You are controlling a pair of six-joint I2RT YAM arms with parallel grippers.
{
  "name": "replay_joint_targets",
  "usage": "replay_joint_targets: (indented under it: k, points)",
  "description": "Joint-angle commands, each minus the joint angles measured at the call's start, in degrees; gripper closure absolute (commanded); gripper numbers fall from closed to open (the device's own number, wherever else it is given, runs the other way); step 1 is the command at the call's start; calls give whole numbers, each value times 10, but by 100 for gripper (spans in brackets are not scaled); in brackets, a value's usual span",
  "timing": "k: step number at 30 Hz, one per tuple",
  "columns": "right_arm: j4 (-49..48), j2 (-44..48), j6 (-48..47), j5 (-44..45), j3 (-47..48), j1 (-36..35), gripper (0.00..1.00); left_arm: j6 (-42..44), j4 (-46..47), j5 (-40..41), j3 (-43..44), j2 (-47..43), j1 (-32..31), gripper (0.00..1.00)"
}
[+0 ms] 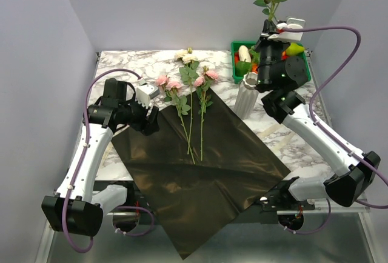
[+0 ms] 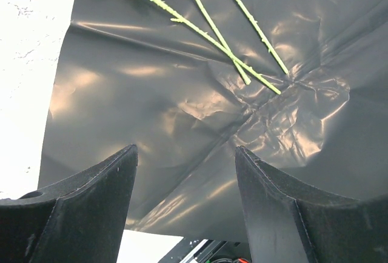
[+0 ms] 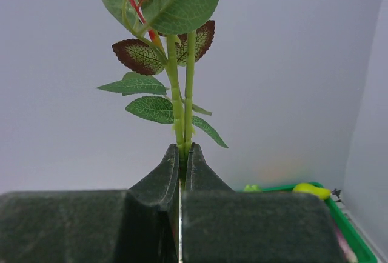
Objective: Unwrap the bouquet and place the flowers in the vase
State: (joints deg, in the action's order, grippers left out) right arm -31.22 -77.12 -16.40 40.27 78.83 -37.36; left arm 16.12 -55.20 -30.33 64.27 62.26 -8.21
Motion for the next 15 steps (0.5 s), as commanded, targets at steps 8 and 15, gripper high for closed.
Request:
replay_joint_targets:
  k: [8, 15]
  points:
    - [-34, 16, -13, 2, -47, 53, 99, 9, -9, -10, 1, -21, 3, 26]
    - [-30, 2, 13, -3, -76, 63, 99, 9, -12, -11, 13, -20, 3, 26]
